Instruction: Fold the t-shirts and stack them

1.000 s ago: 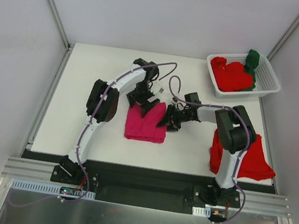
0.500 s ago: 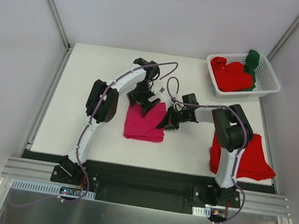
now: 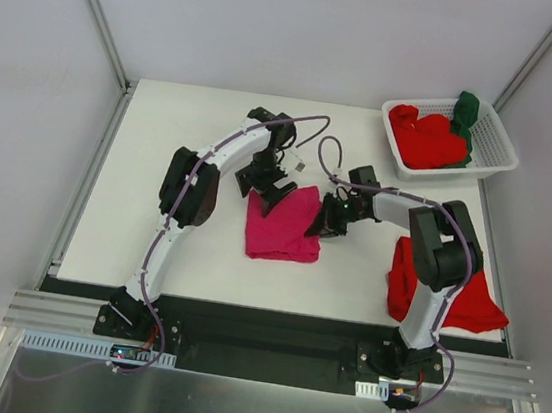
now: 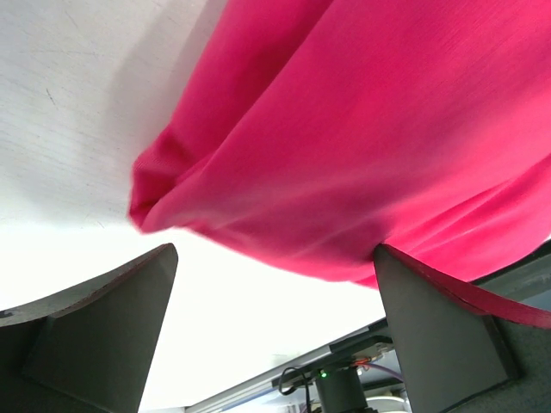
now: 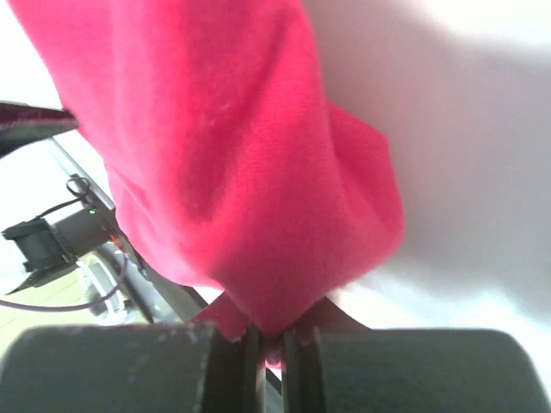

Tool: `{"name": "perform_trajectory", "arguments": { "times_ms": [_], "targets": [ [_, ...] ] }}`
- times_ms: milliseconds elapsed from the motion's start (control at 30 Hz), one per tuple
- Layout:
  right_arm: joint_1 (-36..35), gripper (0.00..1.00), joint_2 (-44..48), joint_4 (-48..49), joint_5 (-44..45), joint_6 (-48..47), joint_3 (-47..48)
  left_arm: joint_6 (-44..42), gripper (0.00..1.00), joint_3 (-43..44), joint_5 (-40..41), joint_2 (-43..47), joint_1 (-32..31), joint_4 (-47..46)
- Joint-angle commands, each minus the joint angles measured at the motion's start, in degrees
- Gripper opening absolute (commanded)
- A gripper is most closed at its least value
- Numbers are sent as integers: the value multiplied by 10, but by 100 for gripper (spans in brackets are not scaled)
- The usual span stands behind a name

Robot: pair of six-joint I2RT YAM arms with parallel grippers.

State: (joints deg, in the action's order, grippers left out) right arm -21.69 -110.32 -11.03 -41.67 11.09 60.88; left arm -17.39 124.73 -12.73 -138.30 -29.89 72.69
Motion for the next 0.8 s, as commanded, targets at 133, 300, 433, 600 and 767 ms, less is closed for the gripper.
{"name": "perform_trajectory", "arguments": {
  "times_ms": [133,300,433,600,767],
  "targets": [
    [18,1,106,-136,42,-99,49,-18,100,18,26,25,6,13],
    [18,1,142,-176,48,-130,65,-22,99,24,31,27,5,13],
    [18,1,170,-224,58,-164,71,-26,99,25,32,29,5,13],
    [29,1,206,-290,66,-211,79,-27,99,32,33,30,9,13],
    [56,1,231,-350,75,-269,68,-28,100,41,32,29,10,13]
  ]
}}
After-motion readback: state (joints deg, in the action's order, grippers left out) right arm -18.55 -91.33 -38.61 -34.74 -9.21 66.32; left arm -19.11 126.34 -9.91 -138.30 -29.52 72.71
